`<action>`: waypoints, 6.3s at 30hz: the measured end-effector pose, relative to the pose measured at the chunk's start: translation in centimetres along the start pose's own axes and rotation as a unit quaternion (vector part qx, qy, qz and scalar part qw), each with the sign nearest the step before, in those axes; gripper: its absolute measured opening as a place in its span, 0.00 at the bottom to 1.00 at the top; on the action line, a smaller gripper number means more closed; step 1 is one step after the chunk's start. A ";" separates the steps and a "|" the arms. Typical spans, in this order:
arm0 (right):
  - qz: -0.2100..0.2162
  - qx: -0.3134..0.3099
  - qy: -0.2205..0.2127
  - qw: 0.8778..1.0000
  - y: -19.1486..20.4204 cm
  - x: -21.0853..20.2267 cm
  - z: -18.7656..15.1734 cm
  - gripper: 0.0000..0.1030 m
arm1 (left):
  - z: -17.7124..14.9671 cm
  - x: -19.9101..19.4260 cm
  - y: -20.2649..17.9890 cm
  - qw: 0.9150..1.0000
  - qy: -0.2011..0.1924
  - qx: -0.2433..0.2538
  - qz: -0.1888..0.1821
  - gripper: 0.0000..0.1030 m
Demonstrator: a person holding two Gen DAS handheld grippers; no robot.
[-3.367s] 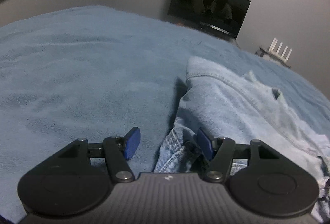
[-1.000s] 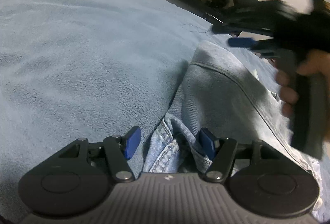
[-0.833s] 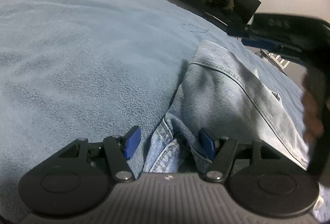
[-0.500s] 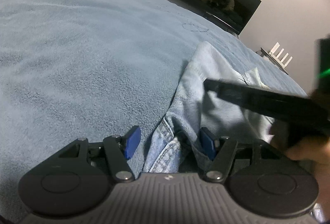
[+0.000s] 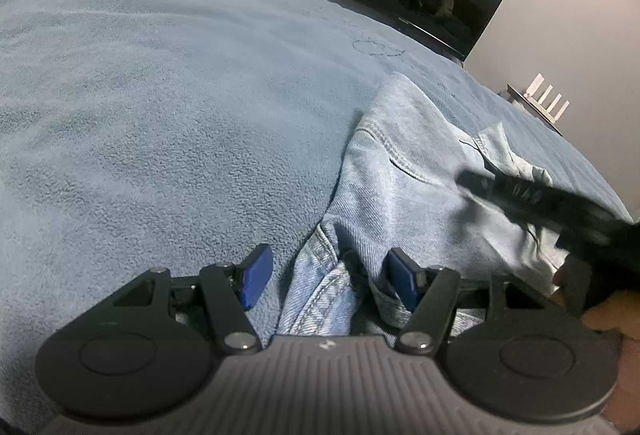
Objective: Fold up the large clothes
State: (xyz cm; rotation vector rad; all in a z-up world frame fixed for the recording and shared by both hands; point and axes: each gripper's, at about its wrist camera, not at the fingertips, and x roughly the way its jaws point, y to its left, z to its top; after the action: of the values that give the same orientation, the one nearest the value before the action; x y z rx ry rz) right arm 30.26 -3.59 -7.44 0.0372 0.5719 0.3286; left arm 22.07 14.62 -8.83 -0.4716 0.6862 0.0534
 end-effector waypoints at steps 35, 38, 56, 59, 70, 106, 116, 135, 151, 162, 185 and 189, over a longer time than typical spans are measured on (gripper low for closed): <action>-0.187 -0.004 -0.014 0.982 -13.5 -21.1 -12.8 0.45 | -4.3 0.3 -8.9 0.969 0.011 0.239 -0.064 0.67; -0.187 -0.003 -0.020 0.982 -13.3 -20.5 -13.1 0.48 | -5.1 0.7 -9.5 0.964 0.003 0.258 -0.057 0.74; -0.104 -0.013 0.179 0.978 -14.0 -30.7 -13.0 0.67 | -8.3 -11.6 -10.6 0.940 0.073 0.331 0.035 0.83; -0.101 -0.001 0.144 0.984 -14.3 -35.0 -11.8 0.69 | -6.8 -15.2 -8.4 0.957 0.068 0.279 0.030 0.83; -0.064 0.109 0.205 0.970 -21.0 -41.6 -12.8 0.74 | -5.6 -19.7 -0.1 0.978 0.164 0.129 -0.001 0.83; 0.029 0.309 0.326 0.893 -23.9 -37.9 -18.4 0.53 | -8.1 -14.7 1.9 0.942 0.326 0.034 -0.075 0.55; 0.064 0.307 0.192 0.930 -24.1 -41.1 -16.0 0.16 | -7.3 -16.8 2.9 0.954 0.279 -0.006 -0.109 0.21; 0.067 0.266 0.262 0.925 -22.7 -39.9 -16.5 0.51 | -7.6 -16.3 1.7 0.948 0.294 0.022 -0.121 0.45; 0.087 0.313 0.242 0.914 -23.8 -40.2 -16.7 0.35 | -7.2 -17.2 2.2 0.941 0.234 -0.024 -0.241 0.54; 0.016 0.200 0.315 0.928 -20.4 -39.4 -17.0 0.53 | -8.7 -16.2 -0.3 0.933 0.340 0.068 -0.101 0.54; 0.093 0.366 0.072 0.923 -25.8 -39.8 -11.9 0.13 | -3.5 -15.5 -0.2 0.940 0.182 -0.149 -0.246 0.12; 0.093 0.394 0.037 0.914 -27.0 -37.5 -10.5 0.12 | -1.3 -13.0 -0.3 0.932 0.161 -0.203 -0.254 0.11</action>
State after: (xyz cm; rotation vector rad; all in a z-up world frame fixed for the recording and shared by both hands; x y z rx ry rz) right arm 2.95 -41.61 0.08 0.8673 0.7502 0.2657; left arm 11.22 15.19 -1.50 -1.0623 0.8597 -0.3855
